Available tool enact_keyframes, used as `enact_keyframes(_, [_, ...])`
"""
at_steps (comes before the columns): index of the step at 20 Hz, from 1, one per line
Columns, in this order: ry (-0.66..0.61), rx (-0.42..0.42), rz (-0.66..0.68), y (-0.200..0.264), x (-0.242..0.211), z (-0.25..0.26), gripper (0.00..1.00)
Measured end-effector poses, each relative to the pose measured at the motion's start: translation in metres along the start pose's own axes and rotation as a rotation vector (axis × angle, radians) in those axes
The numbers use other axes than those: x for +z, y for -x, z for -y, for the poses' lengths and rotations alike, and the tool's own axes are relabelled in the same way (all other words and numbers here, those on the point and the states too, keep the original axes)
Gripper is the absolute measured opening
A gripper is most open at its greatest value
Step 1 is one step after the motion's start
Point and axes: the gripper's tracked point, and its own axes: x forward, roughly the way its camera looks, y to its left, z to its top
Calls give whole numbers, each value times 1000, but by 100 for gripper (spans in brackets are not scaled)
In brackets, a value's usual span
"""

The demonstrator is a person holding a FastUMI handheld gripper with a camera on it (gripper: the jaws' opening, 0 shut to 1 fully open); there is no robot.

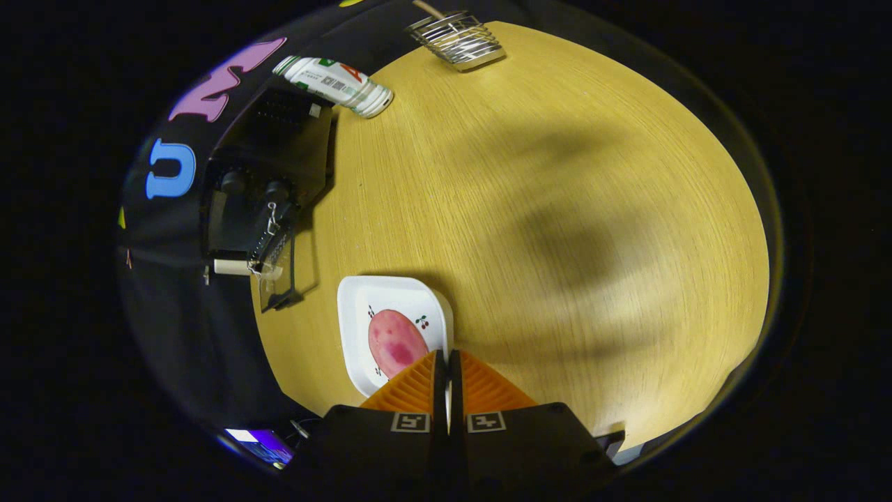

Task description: Open the toaster oven, put the food inside, and close the toaster oven door.

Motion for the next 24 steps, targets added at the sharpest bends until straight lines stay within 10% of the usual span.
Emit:
enact_keyframes(14, [-517,164,199,-8,-60,-160,5])
enact_keyframes(24, [-818,188,423,-76,-2,-280,5])
